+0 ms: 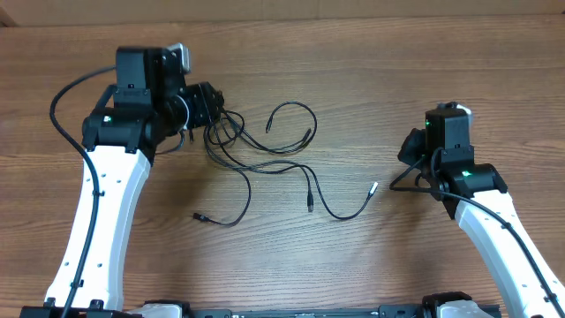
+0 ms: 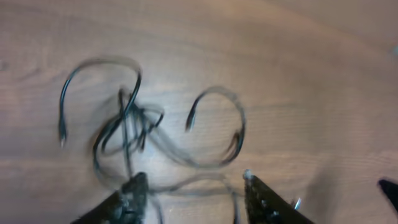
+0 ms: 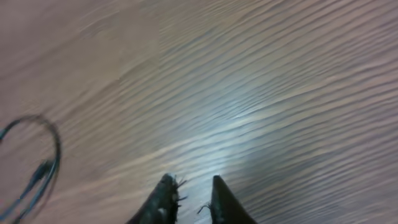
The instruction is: Untangle cables
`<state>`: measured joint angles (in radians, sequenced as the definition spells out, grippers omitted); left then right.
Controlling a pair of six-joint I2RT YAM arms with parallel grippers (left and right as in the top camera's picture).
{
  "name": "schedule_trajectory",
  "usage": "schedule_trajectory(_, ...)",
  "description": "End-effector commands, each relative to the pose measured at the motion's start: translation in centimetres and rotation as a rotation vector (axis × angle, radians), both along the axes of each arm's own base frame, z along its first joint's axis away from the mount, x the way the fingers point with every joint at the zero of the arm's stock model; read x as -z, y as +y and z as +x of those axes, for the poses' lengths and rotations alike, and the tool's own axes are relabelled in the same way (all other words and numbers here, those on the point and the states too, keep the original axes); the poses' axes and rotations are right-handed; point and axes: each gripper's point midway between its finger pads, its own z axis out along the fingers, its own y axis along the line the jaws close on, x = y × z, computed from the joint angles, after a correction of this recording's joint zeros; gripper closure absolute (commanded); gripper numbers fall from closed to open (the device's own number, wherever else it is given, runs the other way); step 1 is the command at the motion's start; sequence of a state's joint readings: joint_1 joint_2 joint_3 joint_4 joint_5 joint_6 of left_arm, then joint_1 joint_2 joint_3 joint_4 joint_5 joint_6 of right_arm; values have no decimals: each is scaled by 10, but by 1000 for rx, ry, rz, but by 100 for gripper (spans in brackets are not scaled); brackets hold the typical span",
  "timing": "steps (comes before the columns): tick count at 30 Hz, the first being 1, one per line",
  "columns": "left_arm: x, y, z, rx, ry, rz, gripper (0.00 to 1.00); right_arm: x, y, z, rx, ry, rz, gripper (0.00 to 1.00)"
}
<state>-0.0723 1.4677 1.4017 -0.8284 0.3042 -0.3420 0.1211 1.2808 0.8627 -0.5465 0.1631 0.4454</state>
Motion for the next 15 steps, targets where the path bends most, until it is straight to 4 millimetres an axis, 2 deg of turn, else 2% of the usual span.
schedule_trajectory(1, 10, 11, -7, -32, 52, 80, 43, -18, 29, 4, -103, -34, 133, 69)
schedule_trajectory(4, 33, 19, -15, -51, 149, 124, 35, -19, 46, 1, -171, -24, 203, 57)
schedule_trajectory(7, 56, 21, -16, -51, 231, 142, 32, -19, 57, -2, -214, -11, 253, 43)
schedule_trajectory(12, 94, 21, -12, -46, 338, 156, 30, -16, 60, -7, -225, 10, 269, 27)
schedule_trajectory(15, 118, 20, -9, -41, 397, 162, 31, -15, 59, -9, -223, 21, 269, 22)
